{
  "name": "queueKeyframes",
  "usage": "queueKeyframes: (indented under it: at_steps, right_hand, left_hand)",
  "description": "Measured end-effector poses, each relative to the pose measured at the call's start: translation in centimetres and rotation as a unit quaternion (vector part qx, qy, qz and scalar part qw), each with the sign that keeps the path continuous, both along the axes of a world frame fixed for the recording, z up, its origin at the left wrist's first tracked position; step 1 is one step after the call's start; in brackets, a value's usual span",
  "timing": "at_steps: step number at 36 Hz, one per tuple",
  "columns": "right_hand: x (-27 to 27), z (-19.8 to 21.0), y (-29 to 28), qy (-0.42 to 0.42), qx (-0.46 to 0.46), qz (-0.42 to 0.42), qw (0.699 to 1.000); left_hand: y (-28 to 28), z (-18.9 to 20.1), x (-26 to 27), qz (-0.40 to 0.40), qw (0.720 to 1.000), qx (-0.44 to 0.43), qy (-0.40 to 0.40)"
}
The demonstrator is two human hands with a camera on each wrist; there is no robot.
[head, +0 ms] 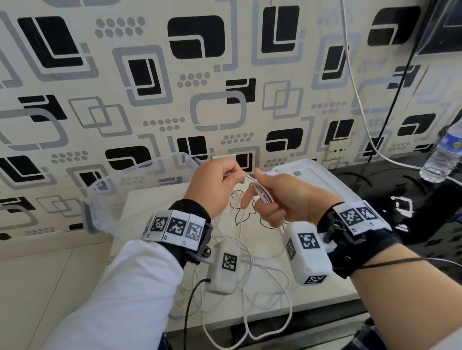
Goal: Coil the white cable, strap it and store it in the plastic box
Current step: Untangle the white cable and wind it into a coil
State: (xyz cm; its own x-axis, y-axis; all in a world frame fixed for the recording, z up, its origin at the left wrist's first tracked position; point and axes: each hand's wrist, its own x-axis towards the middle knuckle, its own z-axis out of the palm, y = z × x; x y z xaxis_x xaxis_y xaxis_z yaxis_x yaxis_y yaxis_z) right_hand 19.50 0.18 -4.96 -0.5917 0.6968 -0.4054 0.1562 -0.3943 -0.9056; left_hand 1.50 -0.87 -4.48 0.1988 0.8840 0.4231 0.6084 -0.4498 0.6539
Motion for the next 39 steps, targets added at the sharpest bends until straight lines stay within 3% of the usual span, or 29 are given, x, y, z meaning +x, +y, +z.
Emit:
queueKeyframes:
  at_steps: [7,12,17,20,23,27,34,36,39]
  right_hand:
    - [0.2,0.5,-0.2,0.021,-0.014,0.064,0.998]
    - [0.8,1.3,0.0,0.169,-0.052,0.068,0.982]
    - [2.0,1.7,0.9,0.338,-0.100,0.029,0.935]
    - [2.7,1.2,1.5,0.465,-0.154,0.044,0.871]
    - [3.5,1.2,2.0,0.528,-0.160,-0.061,0.832]
    - [4.9,1.2,2.2,0.583,-0.158,-0.179,0.776]
    - [7.8,0.4,3.2,0.594,-0.127,-0.377,0.699]
    - [8.4,0.2,3.2,0.592,-0.116,-0.411,0.684]
    - [8.4,0.7,2.8,0.565,-0.102,-0.450,0.684]
  left_hand:
    - [0.5,-0.5,-0.3,0.015,1.000,-0.003,-0.023]
    - [0.5,-0.5,-0.2,-0.002,0.999,-0.018,-0.040]
    - [0.3,-0.3,0.1,-0.011,0.998,-0.027,-0.057]
    - [0.4,-0.3,0.2,-0.018,0.994,-0.066,-0.091]
    - [0.5,-0.4,0.0,-0.033,0.985,-0.113,-0.129]
    - [0.6,-0.7,-0.1,-0.031,0.987,-0.122,-0.104]
    - [0.2,-0.4,-0.4,0.001,0.993,-0.105,-0.062]
    - [-0.1,-0.1,-0.3,0.002,0.992,-0.106,-0.061]
    - [-0.7,0.1,0.2,-0.019,0.990,-0.126,-0.055]
